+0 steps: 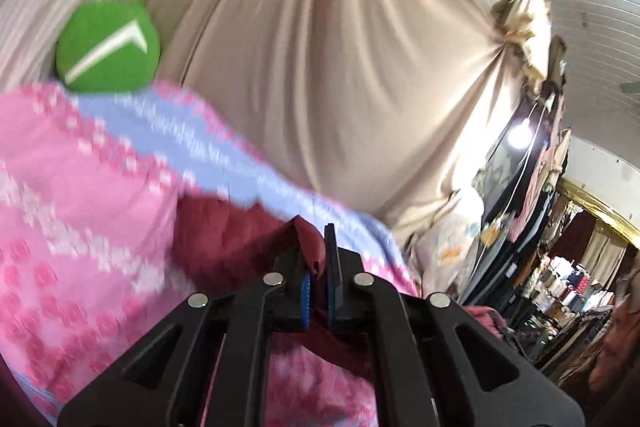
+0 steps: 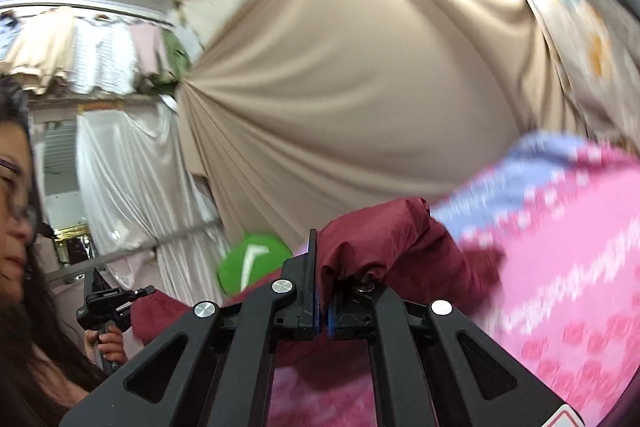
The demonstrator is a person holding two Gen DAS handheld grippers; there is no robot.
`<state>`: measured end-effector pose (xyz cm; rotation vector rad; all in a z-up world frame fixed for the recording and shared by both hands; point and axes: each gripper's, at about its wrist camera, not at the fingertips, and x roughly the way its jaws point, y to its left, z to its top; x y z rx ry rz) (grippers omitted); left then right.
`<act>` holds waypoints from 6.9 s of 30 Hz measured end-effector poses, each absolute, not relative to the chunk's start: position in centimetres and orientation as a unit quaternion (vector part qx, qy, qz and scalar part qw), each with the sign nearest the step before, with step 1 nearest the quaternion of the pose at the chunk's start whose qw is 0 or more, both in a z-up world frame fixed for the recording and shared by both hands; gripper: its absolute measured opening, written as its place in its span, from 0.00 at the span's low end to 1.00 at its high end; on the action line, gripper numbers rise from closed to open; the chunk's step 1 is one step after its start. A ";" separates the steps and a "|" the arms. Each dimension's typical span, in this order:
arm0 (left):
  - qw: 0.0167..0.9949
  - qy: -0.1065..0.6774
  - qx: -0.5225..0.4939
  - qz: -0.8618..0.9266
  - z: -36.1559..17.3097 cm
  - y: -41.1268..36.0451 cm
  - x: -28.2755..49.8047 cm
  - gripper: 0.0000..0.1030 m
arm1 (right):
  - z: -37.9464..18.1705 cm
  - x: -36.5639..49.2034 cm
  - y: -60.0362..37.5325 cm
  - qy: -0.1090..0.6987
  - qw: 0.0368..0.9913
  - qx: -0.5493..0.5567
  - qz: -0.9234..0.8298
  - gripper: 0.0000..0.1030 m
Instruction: Fold large clothes
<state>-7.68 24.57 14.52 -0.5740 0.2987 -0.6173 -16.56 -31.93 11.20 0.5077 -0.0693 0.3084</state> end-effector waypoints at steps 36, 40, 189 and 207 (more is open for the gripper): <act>0.880 0.426 -0.170 -0.125 -6.5 13.2 30.0 0.04 | -5.5 17.6 -40.6 0.355 0.871 0.330 -0.083 0.00; 0.888 0.420 -0.149 -0.113 -6.0 12.6 29.8 0.04 | -6.0 17.8 -41.1 0.360 0.863 0.349 -0.063 0.01; 0.894 0.355 -0.097 -0.256 5.3 7.5 10.3 0.14 | -5.0 17.8 -15.4 0.444 0.879 0.158 0.068 0.13; 0.836 0.349 -0.010 -0.423 8.0 -11.8 7.6 0.14 | -4.2 9.0 -26.5 0.381 0.858 0.329 0.102 0.16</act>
